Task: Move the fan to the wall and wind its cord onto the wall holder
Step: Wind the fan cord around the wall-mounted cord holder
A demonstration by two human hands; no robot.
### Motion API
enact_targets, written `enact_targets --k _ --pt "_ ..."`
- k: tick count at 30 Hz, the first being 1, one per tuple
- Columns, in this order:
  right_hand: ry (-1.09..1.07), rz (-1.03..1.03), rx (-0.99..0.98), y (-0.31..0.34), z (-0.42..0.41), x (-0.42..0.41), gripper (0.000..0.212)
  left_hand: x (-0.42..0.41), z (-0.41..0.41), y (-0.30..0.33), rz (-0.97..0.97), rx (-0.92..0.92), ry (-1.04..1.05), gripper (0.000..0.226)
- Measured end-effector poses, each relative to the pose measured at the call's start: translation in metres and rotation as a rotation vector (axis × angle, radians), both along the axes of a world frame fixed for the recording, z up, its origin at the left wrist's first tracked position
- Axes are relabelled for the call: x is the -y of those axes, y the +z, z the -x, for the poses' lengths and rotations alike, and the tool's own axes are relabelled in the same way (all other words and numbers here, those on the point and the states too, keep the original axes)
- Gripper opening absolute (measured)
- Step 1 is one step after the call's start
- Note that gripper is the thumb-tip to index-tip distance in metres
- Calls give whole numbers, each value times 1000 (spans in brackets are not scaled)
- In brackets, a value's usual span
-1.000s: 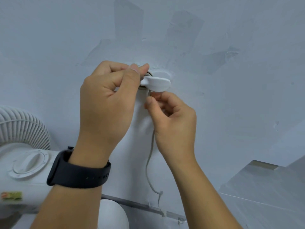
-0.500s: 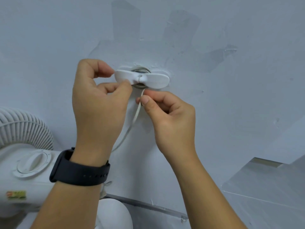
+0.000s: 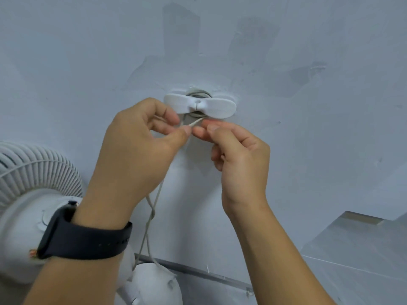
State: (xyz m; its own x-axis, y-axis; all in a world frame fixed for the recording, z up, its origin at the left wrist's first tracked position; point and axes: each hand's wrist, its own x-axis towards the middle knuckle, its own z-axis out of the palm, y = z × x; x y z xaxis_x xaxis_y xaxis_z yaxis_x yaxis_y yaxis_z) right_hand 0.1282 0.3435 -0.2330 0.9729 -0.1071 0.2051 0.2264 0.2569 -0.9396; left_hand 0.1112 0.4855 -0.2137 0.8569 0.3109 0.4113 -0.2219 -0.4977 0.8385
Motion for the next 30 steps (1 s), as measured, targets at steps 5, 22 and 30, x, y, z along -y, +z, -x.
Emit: enact_targets --k 5,22,30 --pt "-27 75 -4 0 1 0 19 -9 -3 -4 -129 -93 65 24" --pt "-125 -21 78 5 3 4 21 8 -28 3 1126 -51 -179 20" --pt "-94 62 187 7 8 4 38 9 -25 14 1179 21 -152 11"
